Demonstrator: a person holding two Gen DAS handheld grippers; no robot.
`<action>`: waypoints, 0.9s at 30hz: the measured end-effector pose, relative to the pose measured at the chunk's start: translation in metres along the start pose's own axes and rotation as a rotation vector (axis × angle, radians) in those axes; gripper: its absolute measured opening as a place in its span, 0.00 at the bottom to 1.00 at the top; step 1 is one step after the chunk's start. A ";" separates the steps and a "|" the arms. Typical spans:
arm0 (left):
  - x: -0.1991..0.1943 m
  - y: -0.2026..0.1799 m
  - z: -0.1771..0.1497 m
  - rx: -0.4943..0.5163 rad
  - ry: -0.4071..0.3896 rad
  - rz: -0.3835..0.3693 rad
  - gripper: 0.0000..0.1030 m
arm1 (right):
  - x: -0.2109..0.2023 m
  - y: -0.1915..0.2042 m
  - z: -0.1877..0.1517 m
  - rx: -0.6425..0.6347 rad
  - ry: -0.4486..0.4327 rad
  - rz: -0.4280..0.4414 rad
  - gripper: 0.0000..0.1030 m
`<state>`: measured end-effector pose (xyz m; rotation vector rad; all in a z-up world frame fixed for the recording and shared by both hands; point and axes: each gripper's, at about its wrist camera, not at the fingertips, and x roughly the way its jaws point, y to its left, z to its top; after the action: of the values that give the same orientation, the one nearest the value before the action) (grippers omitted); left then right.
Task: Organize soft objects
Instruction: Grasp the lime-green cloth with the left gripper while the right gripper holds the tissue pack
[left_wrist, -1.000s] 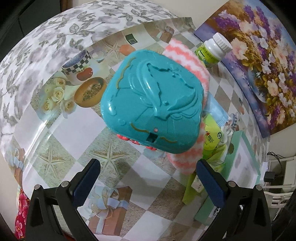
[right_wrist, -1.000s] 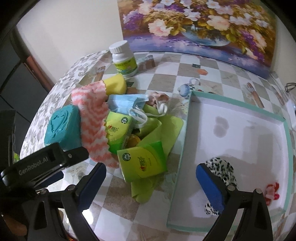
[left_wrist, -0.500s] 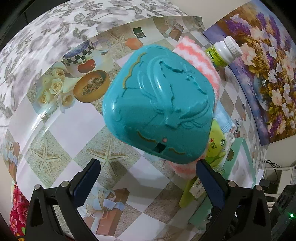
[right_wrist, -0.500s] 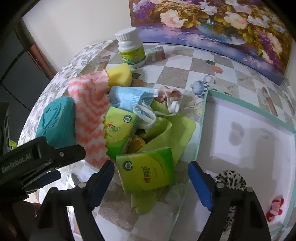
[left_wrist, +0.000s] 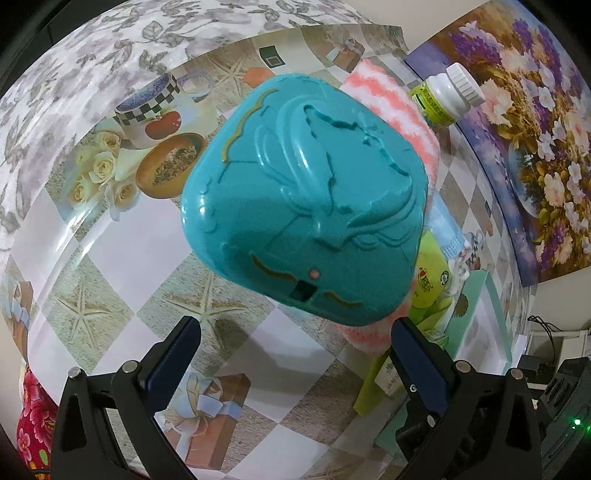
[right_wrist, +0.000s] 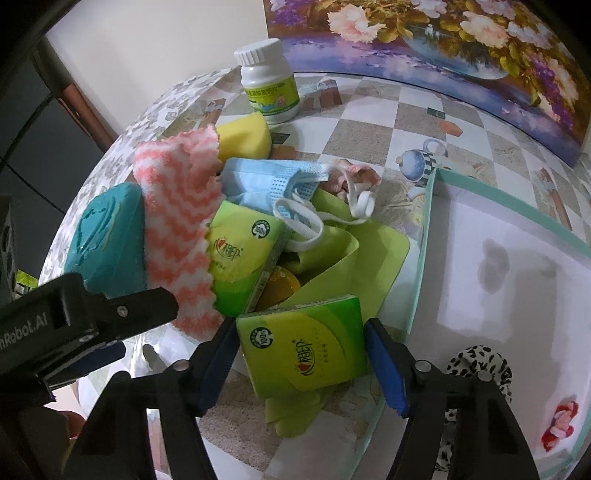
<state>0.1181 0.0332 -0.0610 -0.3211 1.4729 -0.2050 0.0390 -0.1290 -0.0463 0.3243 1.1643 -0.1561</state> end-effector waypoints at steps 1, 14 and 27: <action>0.001 0.000 0.000 0.000 0.001 -0.001 1.00 | 0.000 0.000 0.000 0.000 0.002 -0.002 0.70; 0.002 0.000 -0.001 0.011 0.005 -0.010 1.00 | 0.000 0.003 -0.002 -0.025 0.009 -0.006 0.67; 0.003 -0.014 -0.004 0.042 0.028 -0.038 0.99 | -0.023 -0.013 0.003 0.050 -0.010 0.015 0.67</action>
<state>0.1149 0.0190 -0.0600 -0.3139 1.4895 -0.2716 0.0287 -0.1434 -0.0260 0.3757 1.1495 -0.1737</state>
